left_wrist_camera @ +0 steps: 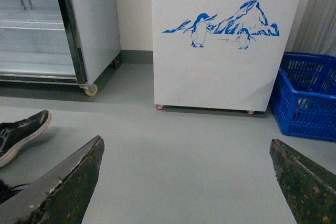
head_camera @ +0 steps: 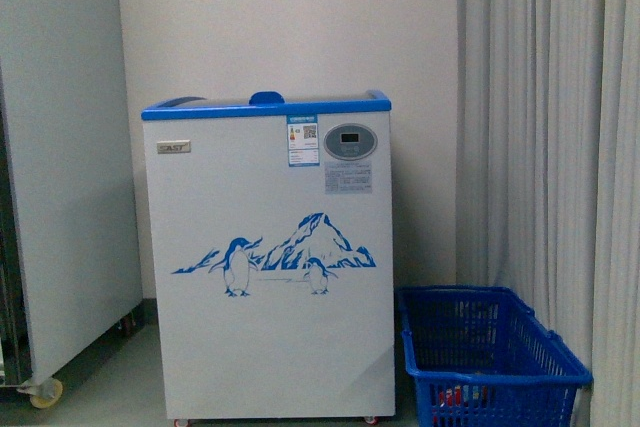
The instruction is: Put drink in fridge
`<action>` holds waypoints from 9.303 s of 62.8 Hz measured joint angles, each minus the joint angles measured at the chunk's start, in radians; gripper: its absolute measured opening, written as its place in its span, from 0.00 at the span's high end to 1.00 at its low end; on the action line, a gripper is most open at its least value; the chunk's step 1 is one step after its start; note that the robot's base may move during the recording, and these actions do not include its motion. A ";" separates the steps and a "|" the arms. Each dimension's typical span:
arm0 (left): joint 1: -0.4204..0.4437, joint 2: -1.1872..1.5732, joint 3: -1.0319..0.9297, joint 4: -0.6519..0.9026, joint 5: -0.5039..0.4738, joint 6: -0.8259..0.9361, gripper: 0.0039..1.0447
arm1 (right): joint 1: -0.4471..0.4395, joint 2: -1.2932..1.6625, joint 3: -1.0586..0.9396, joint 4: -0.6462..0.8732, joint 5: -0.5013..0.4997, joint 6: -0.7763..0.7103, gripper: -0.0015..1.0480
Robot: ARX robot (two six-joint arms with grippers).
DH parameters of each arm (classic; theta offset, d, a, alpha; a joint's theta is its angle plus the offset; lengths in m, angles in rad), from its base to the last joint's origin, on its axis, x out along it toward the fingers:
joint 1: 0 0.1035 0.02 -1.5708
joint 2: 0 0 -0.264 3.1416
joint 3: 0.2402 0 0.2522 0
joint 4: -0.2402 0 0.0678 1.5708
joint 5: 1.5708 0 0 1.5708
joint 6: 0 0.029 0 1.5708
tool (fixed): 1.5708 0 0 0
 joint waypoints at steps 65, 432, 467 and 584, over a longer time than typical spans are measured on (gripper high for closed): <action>0.000 0.000 0.000 0.000 0.000 0.000 0.08 | 0.000 0.000 0.000 0.000 0.000 0.000 0.07; 0.000 0.000 0.000 0.000 0.000 0.000 0.08 | -0.264 1.352 0.688 0.233 -0.127 0.064 0.65; 0.000 0.000 0.000 0.000 0.000 0.000 0.08 | -0.171 0.488 0.573 -0.018 -0.074 0.023 0.65; 0.000 0.000 0.000 0.000 0.000 0.000 0.08 | -0.177 0.376 0.504 0.013 -0.071 0.103 0.65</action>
